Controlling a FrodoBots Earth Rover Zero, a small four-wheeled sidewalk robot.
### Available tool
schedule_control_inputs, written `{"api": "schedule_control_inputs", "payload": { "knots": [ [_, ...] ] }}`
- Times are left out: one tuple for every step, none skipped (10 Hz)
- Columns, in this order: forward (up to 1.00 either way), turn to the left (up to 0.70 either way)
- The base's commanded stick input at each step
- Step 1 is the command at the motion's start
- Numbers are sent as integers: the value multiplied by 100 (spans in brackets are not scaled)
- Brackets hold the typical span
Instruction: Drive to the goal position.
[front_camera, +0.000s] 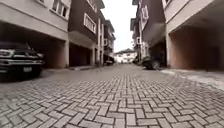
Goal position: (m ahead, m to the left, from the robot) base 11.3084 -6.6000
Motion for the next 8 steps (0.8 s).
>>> {"api": "schedule_control_inputs", "payload": {
  "knots": [
    [70,0],
    [70,0],
    [70,0],
    [70,0],
    [70,0],
    [70,0],
    [70,0],
    [70,0]
  ]
}}
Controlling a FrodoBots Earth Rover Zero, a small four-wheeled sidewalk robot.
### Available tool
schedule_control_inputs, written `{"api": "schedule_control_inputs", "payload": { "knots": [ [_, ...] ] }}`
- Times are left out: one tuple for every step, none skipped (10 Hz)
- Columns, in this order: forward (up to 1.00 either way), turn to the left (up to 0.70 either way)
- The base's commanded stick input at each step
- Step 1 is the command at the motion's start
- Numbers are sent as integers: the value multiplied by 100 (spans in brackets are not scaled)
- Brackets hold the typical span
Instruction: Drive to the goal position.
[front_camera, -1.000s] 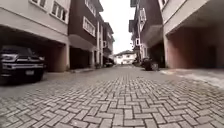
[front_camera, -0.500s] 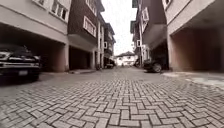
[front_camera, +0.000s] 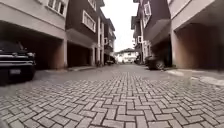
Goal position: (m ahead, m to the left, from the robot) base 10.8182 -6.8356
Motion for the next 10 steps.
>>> {"api": "schedule_control_inputs", "payload": {
  "knots": [
    [70,0],
    [70,0],
    [70,0],
    [70,0],
    [70,0],
    [70,0],
    [70,0],
    [70,0],
    [70,0],
    [70,0]
  ]
}}
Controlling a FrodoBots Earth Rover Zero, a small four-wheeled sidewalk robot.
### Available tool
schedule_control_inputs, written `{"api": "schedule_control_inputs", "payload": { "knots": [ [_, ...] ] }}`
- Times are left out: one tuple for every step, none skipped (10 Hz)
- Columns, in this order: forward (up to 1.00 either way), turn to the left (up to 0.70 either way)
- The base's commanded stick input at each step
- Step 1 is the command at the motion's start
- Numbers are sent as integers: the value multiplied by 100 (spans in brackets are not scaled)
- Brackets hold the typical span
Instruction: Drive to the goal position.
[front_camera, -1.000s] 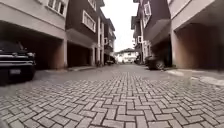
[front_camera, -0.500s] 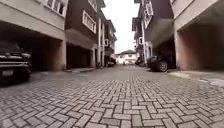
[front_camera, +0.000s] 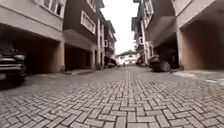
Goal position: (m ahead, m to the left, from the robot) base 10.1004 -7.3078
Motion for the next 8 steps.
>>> {"api": "schedule_control_inputs", "payload": {
  "knots": [
    [70,0],
    [70,0],
    [70,0],
    [70,0],
    [70,-1],
    [70,-16],
    [70,-31],
    [70,-25]
  ]
}}
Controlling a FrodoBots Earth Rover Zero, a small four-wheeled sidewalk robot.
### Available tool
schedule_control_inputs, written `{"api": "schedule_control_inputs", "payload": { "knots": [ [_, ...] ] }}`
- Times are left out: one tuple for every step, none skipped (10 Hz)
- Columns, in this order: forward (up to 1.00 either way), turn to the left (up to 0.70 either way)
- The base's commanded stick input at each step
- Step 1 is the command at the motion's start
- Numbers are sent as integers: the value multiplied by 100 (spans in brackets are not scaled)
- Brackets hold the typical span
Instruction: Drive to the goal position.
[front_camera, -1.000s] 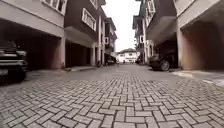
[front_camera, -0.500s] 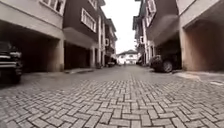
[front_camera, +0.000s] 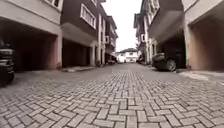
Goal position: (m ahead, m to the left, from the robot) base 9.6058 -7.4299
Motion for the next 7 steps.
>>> {"api": "schedule_control_inputs", "payload": {
  "knots": [
    [70,-12],
    [70,-5],
    [70,0],
    [70,0],
    [70,0],
    [70,0],
    [70,0]
  ]
}}
